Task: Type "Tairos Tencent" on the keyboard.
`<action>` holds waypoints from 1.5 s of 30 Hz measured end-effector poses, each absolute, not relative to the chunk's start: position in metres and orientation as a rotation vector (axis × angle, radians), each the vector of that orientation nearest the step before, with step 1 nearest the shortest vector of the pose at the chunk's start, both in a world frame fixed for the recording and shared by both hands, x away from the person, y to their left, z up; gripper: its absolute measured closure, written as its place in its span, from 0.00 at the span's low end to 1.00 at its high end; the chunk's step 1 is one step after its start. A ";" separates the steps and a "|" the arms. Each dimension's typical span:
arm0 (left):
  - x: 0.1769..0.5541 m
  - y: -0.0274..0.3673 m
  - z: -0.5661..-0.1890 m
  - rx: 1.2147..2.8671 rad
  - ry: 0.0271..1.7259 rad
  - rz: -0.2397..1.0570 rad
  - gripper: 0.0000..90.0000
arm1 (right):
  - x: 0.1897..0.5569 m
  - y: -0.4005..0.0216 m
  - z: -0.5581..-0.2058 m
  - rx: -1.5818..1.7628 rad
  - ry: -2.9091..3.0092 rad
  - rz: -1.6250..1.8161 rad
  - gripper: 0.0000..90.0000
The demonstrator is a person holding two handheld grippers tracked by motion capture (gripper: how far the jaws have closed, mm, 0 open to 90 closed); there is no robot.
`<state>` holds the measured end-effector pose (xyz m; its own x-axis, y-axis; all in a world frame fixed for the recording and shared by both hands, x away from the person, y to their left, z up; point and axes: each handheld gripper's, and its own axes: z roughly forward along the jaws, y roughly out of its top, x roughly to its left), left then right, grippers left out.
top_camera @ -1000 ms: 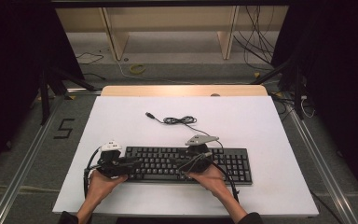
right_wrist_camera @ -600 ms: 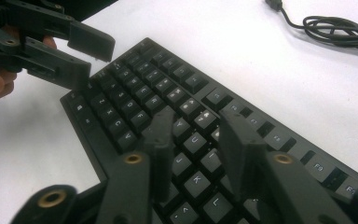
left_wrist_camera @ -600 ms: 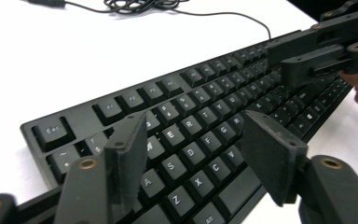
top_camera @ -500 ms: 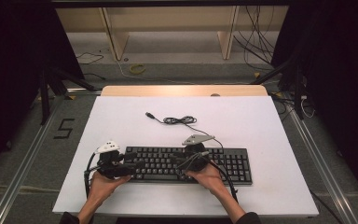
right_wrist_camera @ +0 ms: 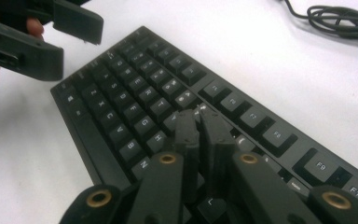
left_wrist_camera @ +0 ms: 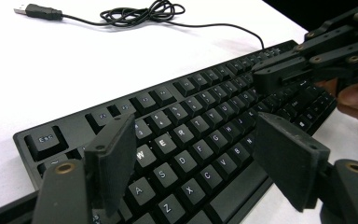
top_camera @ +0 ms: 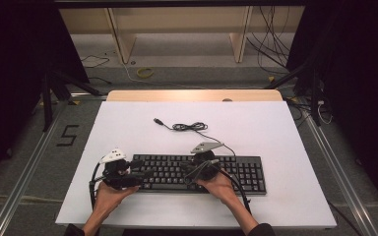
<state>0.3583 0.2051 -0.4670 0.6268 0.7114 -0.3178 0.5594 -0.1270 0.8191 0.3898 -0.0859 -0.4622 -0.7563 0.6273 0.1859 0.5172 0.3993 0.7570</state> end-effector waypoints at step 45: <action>0.357 0.206 -0.466 1.802 1.030 0.164 0.33 | 0.395 -0.078 -0.480 1.051 2.551 1.155 1.00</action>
<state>0.3567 0.2057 -0.4662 0.6260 0.7064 -0.3303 0.5692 -0.1244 0.8127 0.3955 -0.0785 -0.4795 -0.7430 0.6540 0.1421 0.5382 0.4576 0.7078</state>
